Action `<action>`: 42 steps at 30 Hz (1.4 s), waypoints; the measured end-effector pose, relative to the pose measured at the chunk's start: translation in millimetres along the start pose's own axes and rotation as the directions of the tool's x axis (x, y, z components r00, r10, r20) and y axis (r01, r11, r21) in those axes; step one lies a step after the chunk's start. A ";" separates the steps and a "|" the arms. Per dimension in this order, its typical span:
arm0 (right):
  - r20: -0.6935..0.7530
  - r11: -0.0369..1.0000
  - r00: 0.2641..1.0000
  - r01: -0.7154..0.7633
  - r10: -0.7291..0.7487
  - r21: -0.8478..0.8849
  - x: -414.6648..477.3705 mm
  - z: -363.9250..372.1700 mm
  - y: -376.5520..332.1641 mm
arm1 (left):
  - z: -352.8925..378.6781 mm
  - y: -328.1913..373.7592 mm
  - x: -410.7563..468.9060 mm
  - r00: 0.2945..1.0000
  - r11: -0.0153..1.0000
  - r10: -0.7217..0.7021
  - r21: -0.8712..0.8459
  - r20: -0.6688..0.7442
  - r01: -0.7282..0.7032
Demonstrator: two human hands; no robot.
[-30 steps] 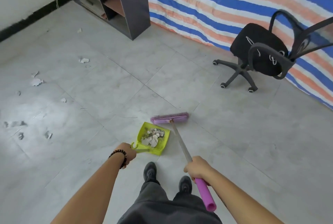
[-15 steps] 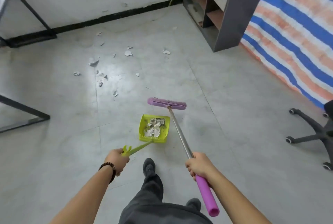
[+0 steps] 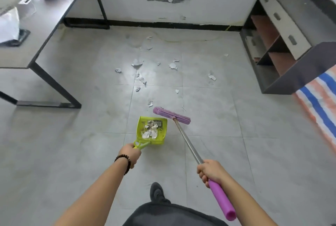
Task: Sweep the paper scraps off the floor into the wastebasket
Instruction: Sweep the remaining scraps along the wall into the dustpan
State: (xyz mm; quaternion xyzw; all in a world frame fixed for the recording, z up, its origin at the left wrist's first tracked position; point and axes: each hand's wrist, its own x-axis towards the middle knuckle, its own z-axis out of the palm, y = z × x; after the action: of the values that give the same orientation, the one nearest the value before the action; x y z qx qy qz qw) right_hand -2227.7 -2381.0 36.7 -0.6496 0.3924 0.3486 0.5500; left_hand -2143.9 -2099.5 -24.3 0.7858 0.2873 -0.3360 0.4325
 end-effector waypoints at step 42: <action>0.019 0.624 1.000 0.000 0.024 -0.781 396.0 134.3 -498.7 | -161.6 259.8 297.5 0.951 0.952 -0.305 0.049 0.045 0.303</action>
State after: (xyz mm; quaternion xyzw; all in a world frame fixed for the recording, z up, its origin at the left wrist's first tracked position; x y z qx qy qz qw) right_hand -1607.3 -2254.9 -114.1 -0.8163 0.1992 0.4968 0.2171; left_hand -1724.7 -2030.4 -64.2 0.7320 0.3864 -0.4247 0.3666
